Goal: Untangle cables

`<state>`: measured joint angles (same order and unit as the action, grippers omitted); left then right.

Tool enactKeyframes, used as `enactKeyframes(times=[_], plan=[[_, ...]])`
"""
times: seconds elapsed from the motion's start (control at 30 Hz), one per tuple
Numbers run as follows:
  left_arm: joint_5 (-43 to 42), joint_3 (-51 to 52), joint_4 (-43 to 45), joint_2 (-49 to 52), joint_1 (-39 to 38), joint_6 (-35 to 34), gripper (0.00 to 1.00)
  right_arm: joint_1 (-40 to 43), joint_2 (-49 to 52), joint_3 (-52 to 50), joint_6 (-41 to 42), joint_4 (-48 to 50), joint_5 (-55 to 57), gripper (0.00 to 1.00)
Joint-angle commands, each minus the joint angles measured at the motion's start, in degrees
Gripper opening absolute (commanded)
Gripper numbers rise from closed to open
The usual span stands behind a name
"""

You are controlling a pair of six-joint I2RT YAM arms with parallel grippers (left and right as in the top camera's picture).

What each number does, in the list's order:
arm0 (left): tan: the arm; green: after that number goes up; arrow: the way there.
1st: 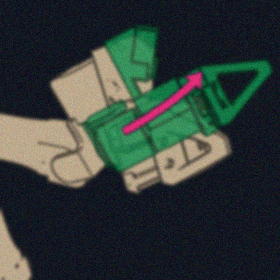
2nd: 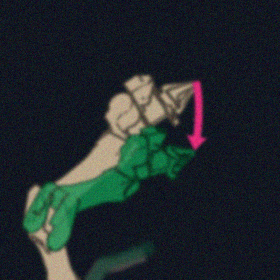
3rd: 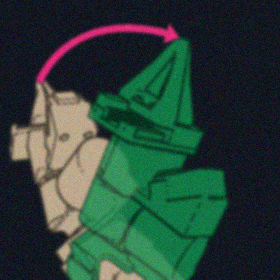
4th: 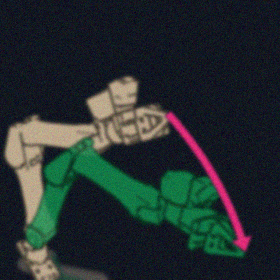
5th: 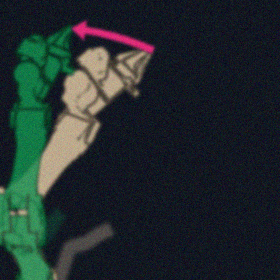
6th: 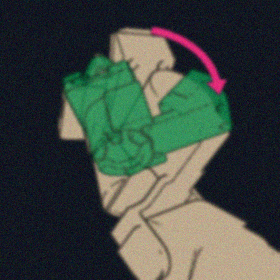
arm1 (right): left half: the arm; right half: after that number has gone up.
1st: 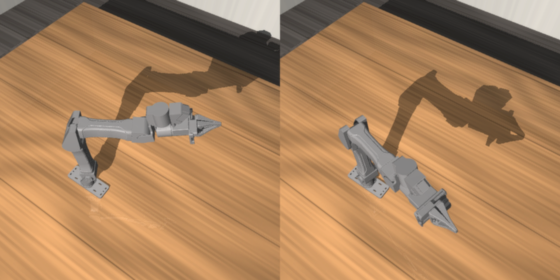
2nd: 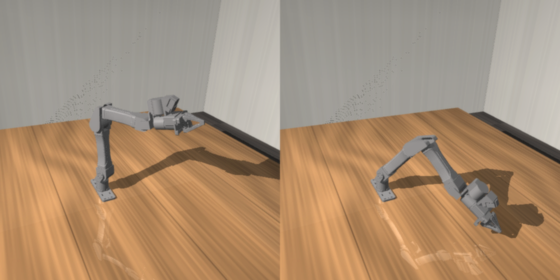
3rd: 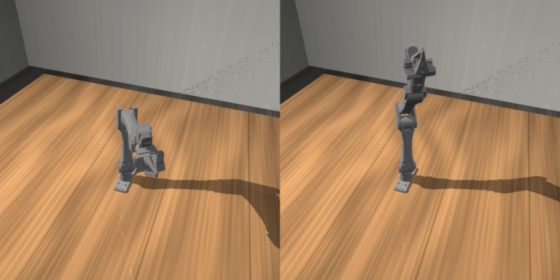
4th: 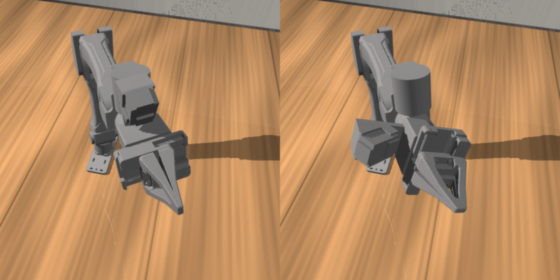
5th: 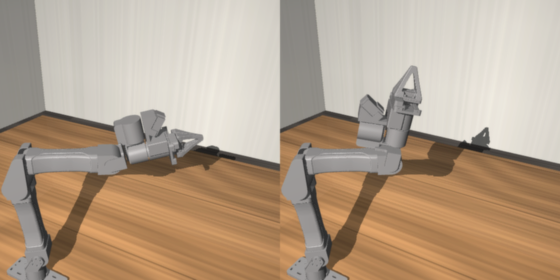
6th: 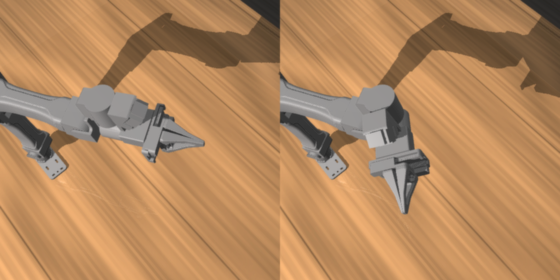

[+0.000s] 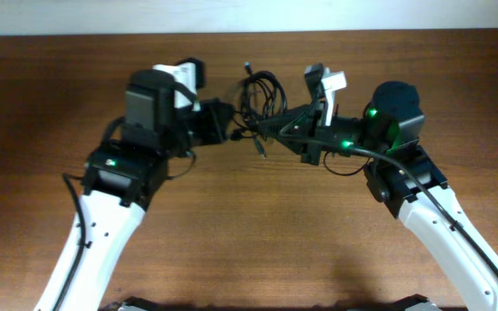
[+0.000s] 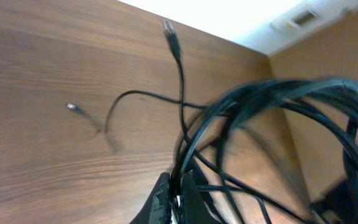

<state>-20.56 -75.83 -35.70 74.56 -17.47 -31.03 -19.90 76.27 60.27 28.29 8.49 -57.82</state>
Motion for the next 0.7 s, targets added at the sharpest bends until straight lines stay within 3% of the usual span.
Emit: enactKeyframes(times=[0.0,0.1,0.2,0.27,0.37,0.43,0.5,0.53,0.57,0.67], plan=[[-1.5,0.0,5.9,0.1,-5.5,1.1,0.0,-1.8,-0.6,0.8,-0.5,-0.2,-0.3,0.04],[3.7,0.0,9.8,0.1,-4.0,1.3,0.0,-2.2,-0.6,0.8,-4.6,-13.7,7.5,0.04],[-4.2,0.0,15.1,-0.4,1.6,0.7,0.0,-2.2,-0.7,0.8,-11.2,-25.7,22.6,0.04],[-4.2,0.0,13.3,-0.6,5.5,0.9,0.0,-0.9,-3.3,0.8,-12.4,-26.3,22.5,0.04],[-8.5,0.0,12.6,-0.5,5.4,1.7,0.0,-0.1,-10.5,0.8,-10.1,-14.9,15.5,0.29],[-10.4,0.0,13.0,-0.5,4.5,4.0,0.0,0.1,-11.9,0.8,-12.1,-16.5,20.6,0.36],[-19.5,0.0,15.6,-0.5,4.5,11.3,0.0,0.1,-11.2,0.8,-13.3,-18.8,27.2,0.58],[-26.6,0.0,16.6,-0.6,4.6,16.6,0.0,0.1,-10.2,0.8,-18.9,-19.4,27.2,0.69],[-31.0,0.0,16.2,-0.5,4.6,19.7,0.0,0.1,-9.7,0.8,-25.9,-21.3,28.7,0.7],[-37.0,0.0,16.2,-0.6,6.6,20.1,0.0,0.0,-9.6,0.8,-28.6,-23.1,38.0,0.77]])
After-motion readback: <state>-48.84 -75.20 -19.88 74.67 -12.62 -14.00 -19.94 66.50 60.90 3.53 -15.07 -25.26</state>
